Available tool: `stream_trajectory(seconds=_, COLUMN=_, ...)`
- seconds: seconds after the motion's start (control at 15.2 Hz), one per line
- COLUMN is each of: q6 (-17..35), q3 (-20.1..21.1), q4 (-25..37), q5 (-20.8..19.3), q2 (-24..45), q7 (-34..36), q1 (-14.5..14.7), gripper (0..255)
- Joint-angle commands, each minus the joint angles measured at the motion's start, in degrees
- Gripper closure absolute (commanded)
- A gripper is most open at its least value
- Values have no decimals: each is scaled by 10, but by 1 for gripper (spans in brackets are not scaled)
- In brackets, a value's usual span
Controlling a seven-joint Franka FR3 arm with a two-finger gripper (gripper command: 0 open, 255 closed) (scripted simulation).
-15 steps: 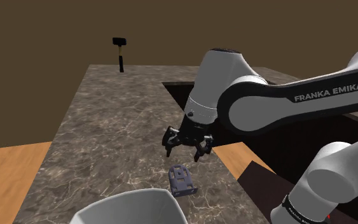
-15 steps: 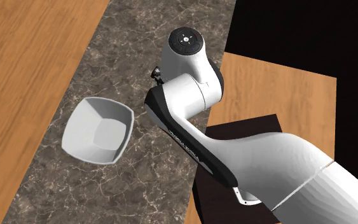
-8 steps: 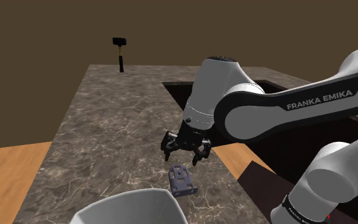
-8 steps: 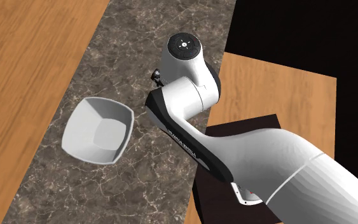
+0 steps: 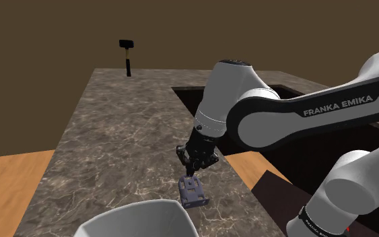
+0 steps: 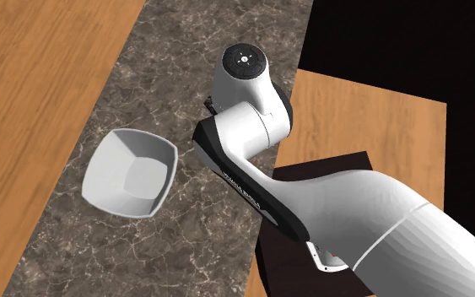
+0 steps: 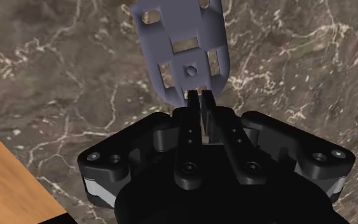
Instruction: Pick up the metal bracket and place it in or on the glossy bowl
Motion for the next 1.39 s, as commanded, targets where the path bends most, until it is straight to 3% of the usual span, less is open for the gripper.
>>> stream_trajectory(seconds=0.0, q6=0, q3=0, q4=0, q5=0, q2=0, q7=0, q1=0, gripper=255)
stream_trajectory(seconds=0.26, q6=0, q3=0, q4=0, q5=0, q2=0, q7=0, q1=0, gripper=255)
stream_trajectory(seconds=0.33, q6=0, q3=0, q4=0, q5=0, q2=0, q7=0, q1=0, gripper=0)
stream_trajectory(seconds=0.59, q6=-16, q3=52, q4=-58, q5=111, q2=-144, q7=309, q1=9, gripper=0)
stream_trajectory(seconds=0.86, q6=-69, q3=141, q4=-34, q5=181, q2=-257, q7=663, q1=-25, gripper=0)
stream_trajectory(seconds=1.32, q6=-23, q3=192, q4=-44, q5=208, q2=-238, q7=673, q1=-51, gripper=0)
